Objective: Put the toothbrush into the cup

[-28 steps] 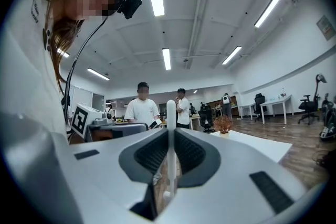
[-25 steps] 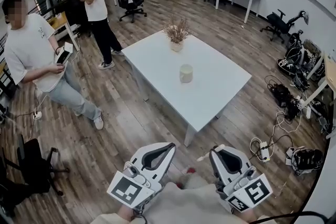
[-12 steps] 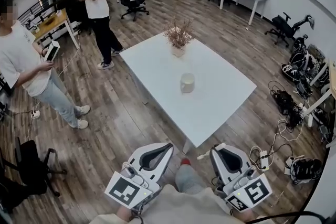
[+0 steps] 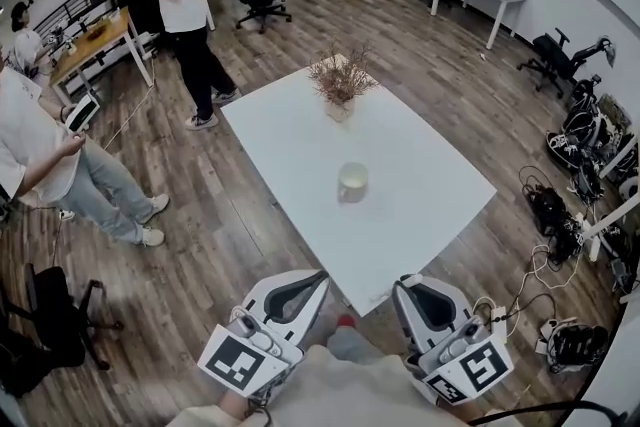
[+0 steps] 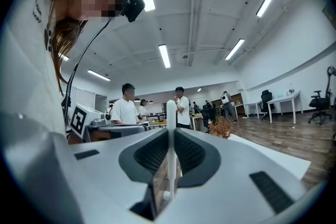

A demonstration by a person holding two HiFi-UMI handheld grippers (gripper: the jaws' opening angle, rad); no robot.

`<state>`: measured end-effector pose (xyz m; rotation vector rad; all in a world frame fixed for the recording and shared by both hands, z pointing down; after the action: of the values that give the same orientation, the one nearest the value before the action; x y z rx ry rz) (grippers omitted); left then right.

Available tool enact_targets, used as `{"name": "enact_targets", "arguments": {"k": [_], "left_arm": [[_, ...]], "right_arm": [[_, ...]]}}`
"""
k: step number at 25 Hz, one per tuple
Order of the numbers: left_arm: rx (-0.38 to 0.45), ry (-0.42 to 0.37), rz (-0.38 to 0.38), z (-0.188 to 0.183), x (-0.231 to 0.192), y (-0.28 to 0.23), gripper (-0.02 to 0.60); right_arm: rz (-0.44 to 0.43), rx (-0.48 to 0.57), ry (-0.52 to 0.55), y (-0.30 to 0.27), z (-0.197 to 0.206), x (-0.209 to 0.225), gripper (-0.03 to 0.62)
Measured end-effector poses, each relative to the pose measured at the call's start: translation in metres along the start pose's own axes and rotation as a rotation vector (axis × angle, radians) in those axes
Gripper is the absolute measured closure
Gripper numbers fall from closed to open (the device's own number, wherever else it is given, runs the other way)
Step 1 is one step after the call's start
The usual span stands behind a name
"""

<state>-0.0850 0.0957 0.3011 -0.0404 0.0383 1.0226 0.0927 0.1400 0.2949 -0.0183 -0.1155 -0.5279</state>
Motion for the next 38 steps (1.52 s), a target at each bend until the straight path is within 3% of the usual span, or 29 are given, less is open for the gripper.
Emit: {"name": "enact_targets", "arguments": {"k": [11,19,29,38], "left_arm": [[-0.013,0.001,-0.064,0.0,-0.033,-0.051,0.574],[-0.038,0.007,-0.085,0.005,-0.045,-0.062,0.572],[-0.048,0.025,-0.051,0.019,-0.072,-0.088,0.572],[-0.058,0.049,-0.017,0.031,-0.105,-0.112,0.572]], "right_arm": [[-0.069,0.015,0.013,-0.043,-0.008,0.056,0.548],[-0.069,0.041,0.033,-0.063,-0.016,0.076,0.548],[-0.076,0.056,0.075,-0.107,-0.019,0.094,0.548],[-0.032,0.058,0.084,-0.159,-0.004,0.124,0.548]]}}
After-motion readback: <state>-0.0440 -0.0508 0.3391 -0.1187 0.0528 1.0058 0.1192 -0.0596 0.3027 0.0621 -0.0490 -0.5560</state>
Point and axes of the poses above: the fingertips, and each gripper's own axes: y backward along the fingers, x to its right, z out of its underside, the point moved 6 cm from there along y, backward along the fingers, and after that the axes turned 2 degrees about z, right-handed, at the moved point
